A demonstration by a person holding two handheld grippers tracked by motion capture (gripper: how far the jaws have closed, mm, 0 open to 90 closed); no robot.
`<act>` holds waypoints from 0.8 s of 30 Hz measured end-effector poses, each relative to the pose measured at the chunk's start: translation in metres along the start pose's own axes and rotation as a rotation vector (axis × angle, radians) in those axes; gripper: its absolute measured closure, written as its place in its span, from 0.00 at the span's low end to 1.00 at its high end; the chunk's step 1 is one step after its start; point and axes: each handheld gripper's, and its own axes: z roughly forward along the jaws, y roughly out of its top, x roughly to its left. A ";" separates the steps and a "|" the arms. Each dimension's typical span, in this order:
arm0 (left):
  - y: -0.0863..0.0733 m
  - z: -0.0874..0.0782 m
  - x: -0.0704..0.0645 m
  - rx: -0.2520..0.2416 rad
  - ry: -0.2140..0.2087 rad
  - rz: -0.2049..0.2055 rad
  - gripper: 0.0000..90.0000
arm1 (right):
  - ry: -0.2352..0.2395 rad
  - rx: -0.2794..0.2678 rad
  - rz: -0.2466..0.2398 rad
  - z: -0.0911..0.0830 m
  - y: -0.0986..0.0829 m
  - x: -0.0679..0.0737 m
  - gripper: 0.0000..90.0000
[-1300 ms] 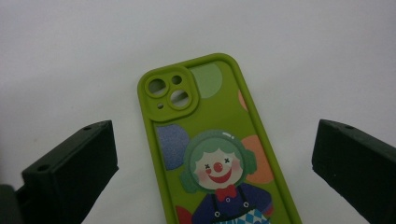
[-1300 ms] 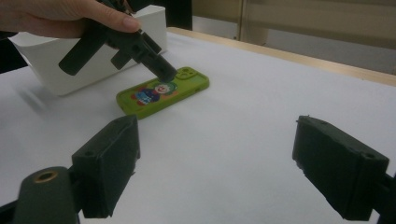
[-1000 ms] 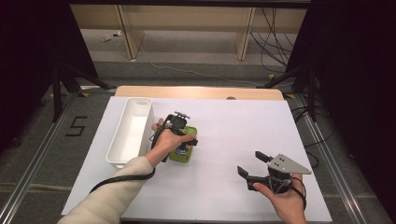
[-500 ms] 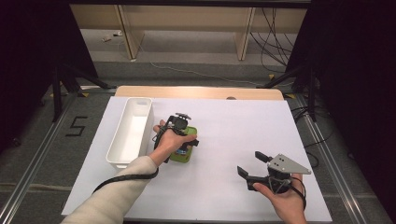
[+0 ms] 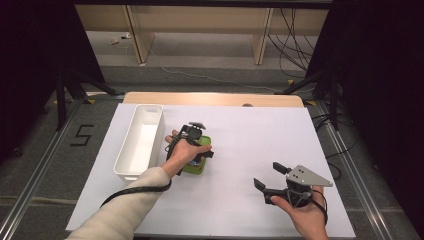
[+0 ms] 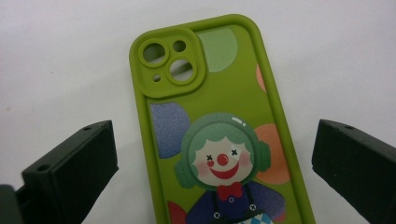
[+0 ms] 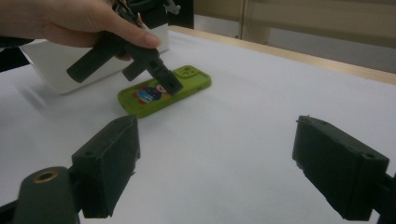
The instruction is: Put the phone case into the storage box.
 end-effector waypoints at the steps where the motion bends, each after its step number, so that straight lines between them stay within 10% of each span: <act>1: 0.000 0.000 0.000 0.003 0.001 -0.003 0.00 | 0.000 0.001 0.000 0.000 0.000 0.000 0.18; 24: 0.002 0.004 -0.002 0.064 0.021 -0.034 0.00 | 0.008 0.006 -0.006 0.000 0.000 0.000 0.18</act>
